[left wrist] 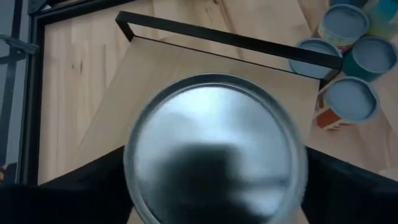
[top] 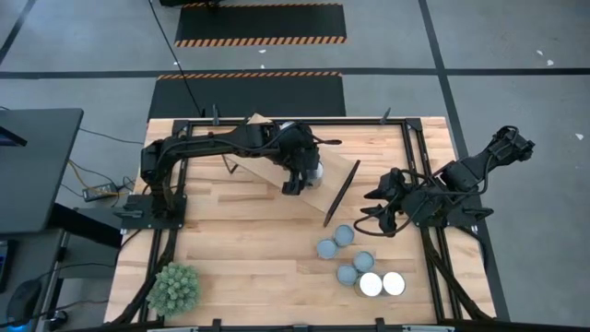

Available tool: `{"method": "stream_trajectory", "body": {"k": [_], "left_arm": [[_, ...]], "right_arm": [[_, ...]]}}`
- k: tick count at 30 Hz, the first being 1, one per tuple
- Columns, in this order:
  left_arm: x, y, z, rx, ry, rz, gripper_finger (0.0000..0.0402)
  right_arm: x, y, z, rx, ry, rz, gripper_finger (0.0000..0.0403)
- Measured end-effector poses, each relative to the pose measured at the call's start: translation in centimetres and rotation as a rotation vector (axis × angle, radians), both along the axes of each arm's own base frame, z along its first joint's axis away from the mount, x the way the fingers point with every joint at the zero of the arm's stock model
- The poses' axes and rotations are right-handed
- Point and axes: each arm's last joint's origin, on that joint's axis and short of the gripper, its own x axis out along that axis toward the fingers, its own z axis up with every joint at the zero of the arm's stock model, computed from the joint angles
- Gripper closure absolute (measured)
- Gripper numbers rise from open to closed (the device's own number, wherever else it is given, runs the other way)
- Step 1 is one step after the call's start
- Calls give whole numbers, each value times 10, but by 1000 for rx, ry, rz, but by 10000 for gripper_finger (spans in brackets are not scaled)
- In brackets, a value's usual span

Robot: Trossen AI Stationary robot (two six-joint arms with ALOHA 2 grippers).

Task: Pick and place cans onto a shelf
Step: Put the canned peaches on the shelf

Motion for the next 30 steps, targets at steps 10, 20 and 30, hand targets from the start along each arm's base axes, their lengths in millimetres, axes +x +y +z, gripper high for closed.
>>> {"method": "stream_trajectory", "body": {"k": [10,20,30], "left_arm": [[0,1,8,35,-45,59,10],[-7,-4,19,45,-67,46,10],[-13,-4,29,76,-96,66,10]], "right_arm": [[0,0,0,3,0,-2,186],[0,0,0,13,-6,-7,186],[1,0,1,15,-9,-7,186]]}}
